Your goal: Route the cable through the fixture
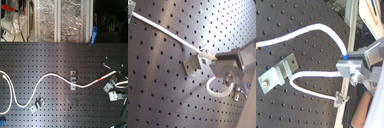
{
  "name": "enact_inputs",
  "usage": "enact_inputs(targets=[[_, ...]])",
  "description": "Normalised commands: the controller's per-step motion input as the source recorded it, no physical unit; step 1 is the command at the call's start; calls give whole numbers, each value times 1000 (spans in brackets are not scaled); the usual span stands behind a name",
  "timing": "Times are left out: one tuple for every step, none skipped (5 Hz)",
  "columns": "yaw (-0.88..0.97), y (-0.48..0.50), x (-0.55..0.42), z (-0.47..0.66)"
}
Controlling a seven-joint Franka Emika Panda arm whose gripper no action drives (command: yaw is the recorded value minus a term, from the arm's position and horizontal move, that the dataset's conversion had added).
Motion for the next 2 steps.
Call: enact_inputs(targets=[[0,-13,-7,28],[0,46,-103,279]])
